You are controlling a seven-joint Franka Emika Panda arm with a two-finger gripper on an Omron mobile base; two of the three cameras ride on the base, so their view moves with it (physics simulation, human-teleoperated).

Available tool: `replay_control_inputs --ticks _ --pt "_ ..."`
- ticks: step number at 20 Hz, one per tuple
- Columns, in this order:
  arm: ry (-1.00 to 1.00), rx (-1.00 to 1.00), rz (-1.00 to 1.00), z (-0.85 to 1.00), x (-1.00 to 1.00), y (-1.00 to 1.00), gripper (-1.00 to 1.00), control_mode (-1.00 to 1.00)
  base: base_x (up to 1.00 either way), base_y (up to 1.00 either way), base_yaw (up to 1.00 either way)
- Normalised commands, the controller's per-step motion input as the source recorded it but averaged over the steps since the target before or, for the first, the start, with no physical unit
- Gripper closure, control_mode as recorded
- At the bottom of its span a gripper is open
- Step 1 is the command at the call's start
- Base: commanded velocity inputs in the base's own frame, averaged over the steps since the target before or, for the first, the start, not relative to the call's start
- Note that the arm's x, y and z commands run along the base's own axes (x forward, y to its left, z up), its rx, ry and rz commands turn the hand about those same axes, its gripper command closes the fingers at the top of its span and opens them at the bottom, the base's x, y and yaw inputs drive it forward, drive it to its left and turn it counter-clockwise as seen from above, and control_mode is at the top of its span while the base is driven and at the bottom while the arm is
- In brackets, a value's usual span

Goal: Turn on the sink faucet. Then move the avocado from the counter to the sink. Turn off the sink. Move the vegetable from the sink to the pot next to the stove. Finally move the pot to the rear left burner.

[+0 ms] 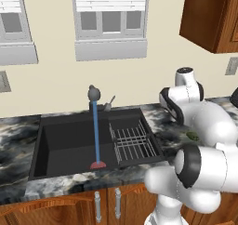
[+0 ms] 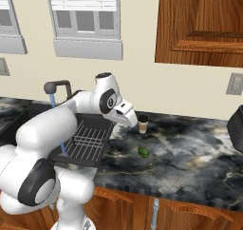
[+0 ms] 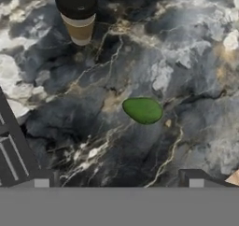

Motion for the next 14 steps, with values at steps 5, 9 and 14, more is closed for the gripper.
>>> replay_control_inputs --ticks 5,9,14 --pt "0.08 0.01 -0.04 -0.40 -0.30 -0.64 -1.00 -1.00 0.00 0.00 0.00" --pt "0.02 -0.02 -0.02 -0.38 -0.04 -0.24 -1.00 -1.00 0.00 0.00 0.00" --pt "0.01 -0.08 0.03 -0.31 0.20 0.00 -1.00 -1.00 0.00 0.00 0.00"
